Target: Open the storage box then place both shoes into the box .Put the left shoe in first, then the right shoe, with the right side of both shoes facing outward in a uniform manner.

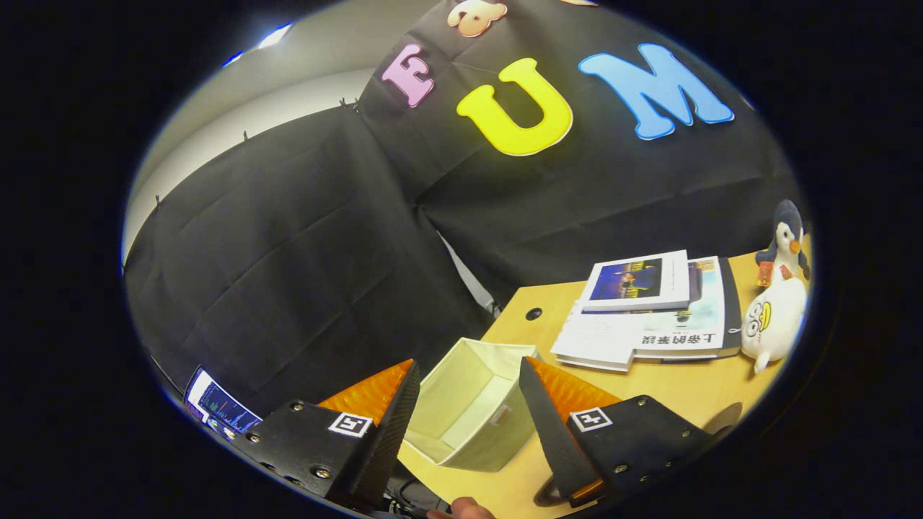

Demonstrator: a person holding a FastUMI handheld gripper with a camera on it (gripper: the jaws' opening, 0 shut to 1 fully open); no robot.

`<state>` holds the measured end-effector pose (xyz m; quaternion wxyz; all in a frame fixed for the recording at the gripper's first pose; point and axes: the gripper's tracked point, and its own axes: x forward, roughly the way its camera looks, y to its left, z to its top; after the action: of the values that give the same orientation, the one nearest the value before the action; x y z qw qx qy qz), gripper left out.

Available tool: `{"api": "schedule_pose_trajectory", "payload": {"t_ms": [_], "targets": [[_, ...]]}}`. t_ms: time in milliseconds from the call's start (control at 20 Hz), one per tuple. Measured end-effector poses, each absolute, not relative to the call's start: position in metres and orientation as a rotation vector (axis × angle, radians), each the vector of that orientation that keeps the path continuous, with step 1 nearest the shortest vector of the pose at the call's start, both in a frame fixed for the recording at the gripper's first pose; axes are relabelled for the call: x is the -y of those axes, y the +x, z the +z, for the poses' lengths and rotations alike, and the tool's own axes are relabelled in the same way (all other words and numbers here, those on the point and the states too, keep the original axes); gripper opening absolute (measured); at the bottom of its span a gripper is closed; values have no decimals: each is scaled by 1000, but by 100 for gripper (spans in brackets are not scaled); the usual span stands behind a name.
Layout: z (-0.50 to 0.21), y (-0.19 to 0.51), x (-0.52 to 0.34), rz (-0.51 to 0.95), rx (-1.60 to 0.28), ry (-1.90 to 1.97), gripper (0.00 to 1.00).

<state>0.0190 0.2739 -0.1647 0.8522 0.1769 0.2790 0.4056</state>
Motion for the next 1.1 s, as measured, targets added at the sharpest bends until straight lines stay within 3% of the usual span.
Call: {"api": "schedule_pose_trajectory", "payload": {"t_ms": [500, 1100], "targets": [[-261, 6, -198, 611, -741, 250, 85], [-384, -36, -184, 555, -1040, 110, 85]]}}
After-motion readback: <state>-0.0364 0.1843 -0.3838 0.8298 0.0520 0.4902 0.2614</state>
